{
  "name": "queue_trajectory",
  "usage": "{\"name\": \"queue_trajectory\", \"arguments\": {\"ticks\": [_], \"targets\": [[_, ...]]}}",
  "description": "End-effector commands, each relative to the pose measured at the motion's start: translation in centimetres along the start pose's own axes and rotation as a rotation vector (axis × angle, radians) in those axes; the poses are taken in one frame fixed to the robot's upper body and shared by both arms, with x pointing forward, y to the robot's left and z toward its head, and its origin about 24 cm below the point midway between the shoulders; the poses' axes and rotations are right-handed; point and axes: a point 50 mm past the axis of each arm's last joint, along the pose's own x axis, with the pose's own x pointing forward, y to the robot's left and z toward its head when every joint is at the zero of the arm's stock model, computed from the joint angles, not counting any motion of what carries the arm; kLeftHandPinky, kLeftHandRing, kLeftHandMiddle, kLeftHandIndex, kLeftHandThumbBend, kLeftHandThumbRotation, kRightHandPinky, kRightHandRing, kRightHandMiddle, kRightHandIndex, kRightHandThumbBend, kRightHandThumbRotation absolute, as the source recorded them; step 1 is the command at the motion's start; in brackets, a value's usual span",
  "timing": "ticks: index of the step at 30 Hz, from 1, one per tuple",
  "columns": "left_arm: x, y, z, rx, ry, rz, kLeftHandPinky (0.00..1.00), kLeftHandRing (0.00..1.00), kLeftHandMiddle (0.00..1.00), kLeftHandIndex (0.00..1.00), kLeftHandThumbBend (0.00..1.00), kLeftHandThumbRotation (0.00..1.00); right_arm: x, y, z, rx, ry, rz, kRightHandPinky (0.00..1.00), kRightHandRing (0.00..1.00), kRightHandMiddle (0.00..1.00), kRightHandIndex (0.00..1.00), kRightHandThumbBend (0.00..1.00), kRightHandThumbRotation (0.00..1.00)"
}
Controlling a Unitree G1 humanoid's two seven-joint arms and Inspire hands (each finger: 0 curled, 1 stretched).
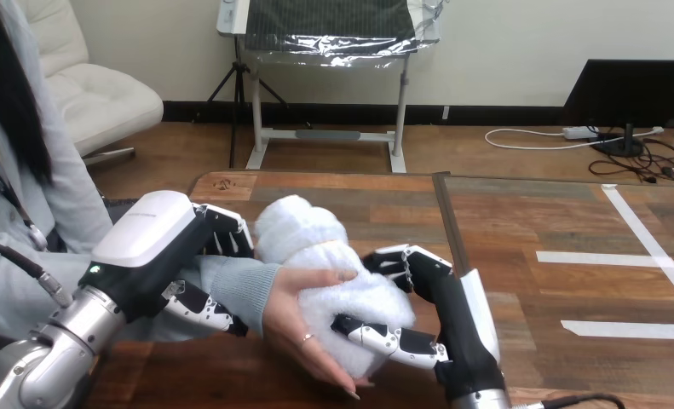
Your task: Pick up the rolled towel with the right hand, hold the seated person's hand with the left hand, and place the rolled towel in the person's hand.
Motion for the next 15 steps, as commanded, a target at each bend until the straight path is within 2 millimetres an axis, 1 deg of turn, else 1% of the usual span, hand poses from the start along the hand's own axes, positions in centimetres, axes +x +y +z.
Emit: {"name": "queue_trajectory", "arguments": {"ticks": [1, 8, 9, 15], "targets": [[2.06, 1.88, 1.72, -0.005, -0.108, 0.102, 0.47, 0.49, 0.52, 0.53, 1.00, 0.10, 1.53, 0.85, 1.37, -0.002, -0.074, 0.079, 0.70, 0.73, 0.75, 0.80, 0.82, 0.19], [2.00, 1.89, 1.91, 0.011, -0.112, 0.101, 0.53, 0.56, 0.60, 0.62, 1.00, 0.11, 1.54, 0.75, 1.24, -0.025, -0.056, 0.117, 0.77, 0.79, 0.81, 0.86, 0.83, 0.31], [1.99, 1.89, 1.92, 0.014, -0.112, 0.101, 0.57, 0.60, 0.63, 0.65, 1.00, 0.12, 1.54, 0.75, 1.24, -0.026, -0.054, 0.121, 0.78, 0.81, 0.82, 0.88, 0.83, 0.35], [1.88, 1.74, 1.94, 0.041, -0.103, 0.094, 0.67, 0.69, 0.71, 0.73, 1.00, 0.15, 1.52, 0.71, 1.14, -0.030, -0.035, 0.154, 0.80, 0.83, 0.85, 0.90, 0.83, 0.44]]}}
